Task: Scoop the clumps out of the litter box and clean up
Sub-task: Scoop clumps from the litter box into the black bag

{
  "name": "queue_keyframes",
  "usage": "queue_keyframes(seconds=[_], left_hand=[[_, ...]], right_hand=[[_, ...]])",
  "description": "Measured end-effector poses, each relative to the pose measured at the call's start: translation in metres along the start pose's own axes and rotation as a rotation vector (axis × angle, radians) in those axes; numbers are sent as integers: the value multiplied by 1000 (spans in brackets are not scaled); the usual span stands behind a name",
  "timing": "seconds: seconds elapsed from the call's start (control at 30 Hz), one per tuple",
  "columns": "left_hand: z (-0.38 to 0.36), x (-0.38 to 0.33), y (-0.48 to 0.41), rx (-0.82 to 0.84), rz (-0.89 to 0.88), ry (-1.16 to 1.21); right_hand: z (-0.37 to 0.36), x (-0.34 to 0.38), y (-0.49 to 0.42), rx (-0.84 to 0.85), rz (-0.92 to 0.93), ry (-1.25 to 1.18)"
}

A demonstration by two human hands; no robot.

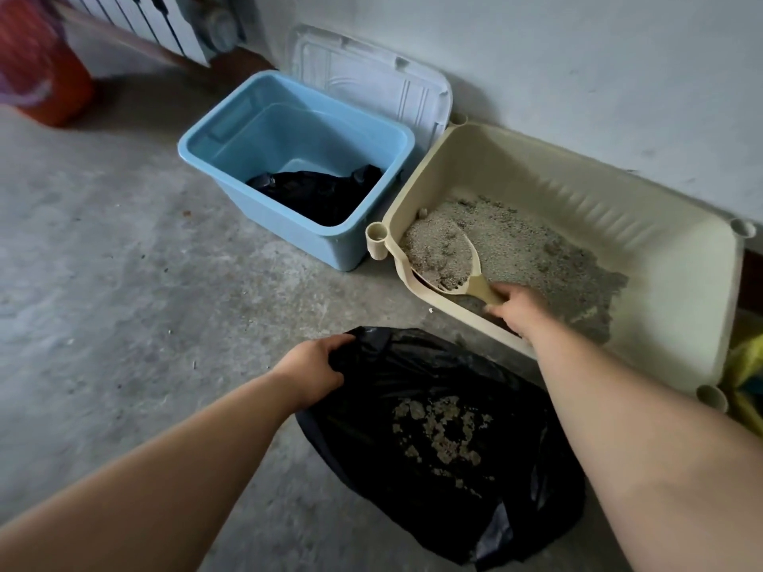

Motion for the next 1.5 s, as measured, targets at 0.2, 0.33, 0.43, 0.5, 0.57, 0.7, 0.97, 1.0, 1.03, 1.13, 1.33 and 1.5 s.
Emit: queue_keyframes(seconds=[0.2,0.33,0.43,0.5,0.57,0.7,0.97,1.0,1.03,1.13,1.33,1.5], left_hand=[[-7,3,1,67,23,22],[-15,6,3,152,52,70],[-15,6,2,153,56,67],[-15,6,1,140,53,71],[-16,4,2,139,48,70],[-17,-1,3,145,27,60],[-12,-8,6,126,-19,54],[-10,-8,6,122,-22,55],[-9,-8,7,118,-24,54],[-5,-6,8,113,-35,48],[-4,-8,9,152,-67,68],[-5,-7,11,165,-72,116]], right_hand=[[7,-1,0,6,-6,-44],[17,-3,6,-1,8,36],[23,-4,14,-12,10,50],[27,-3,19,-18,9,74],[30,-1,25,-27,2,110],[39,0,35,-43,-22,150],[48,2,52,-80,-35,168],[49,2,53,-79,-39,169],[50,2,55,-85,-45,163],[53,6,61,-96,-47,183],[60,26,75,-130,37,200],[66,51,112,-100,182,258]])
Point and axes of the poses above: each hand's wrist, its own y-axis away from the middle knuckle, its own z-axis out of the back of the hand, x = y × z, the point moved 6 cm from there along -y, towards the middle knuckle, and after that the axes turned 5 degrees about -y, right-handed, at the moved point
